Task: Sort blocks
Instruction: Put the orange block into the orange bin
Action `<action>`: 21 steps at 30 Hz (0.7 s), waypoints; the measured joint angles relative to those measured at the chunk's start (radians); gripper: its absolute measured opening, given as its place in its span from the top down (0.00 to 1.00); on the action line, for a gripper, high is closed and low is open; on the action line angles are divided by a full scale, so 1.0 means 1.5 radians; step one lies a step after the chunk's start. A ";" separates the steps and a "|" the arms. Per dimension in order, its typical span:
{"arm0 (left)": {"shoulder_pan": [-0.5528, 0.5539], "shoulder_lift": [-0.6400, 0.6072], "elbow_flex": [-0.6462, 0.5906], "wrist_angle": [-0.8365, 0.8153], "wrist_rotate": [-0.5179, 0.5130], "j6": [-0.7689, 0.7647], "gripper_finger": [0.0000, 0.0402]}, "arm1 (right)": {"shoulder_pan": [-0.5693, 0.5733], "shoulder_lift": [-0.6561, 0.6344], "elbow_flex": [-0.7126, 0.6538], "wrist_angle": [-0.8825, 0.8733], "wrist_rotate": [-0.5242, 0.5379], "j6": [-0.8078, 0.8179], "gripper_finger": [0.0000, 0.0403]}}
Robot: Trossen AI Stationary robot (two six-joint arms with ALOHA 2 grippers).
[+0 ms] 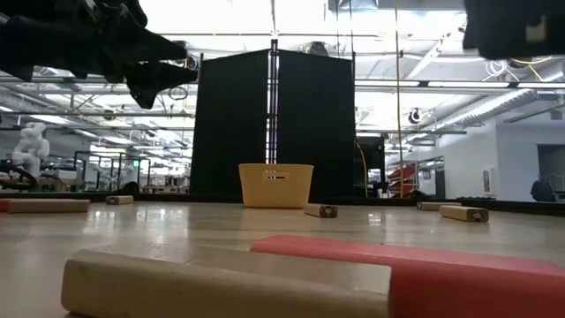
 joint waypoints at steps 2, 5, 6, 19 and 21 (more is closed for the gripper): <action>0.000 0.000 0.000 -0.001 0.000 0.000 0.48 | -0.009 0.015 0.013 0.000 -0.021 -0.019 0.42; 0.000 0.000 0.000 -0.001 0.000 0.000 0.48 | -0.020 0.030 0.036 -0.002 -0.030 -0.065 0.42; 0.000 0.000 0.000 -0.001 0.000 0.000 0.48 | -0.023 0.036 0.046 -0.001 -0.029 -0.086 0.42; 0.000 0.000 0.000 -0.005 0.000 0.008 0.48 | -0.035 0.159 0.111 -0.005 -0.048 -0.261 0.42; 0.000 0.000 0.000 -0.007 0.000 0.014 0.48 | -0.031 0.171 0.111 0.004 -0.057 -0.263 0.42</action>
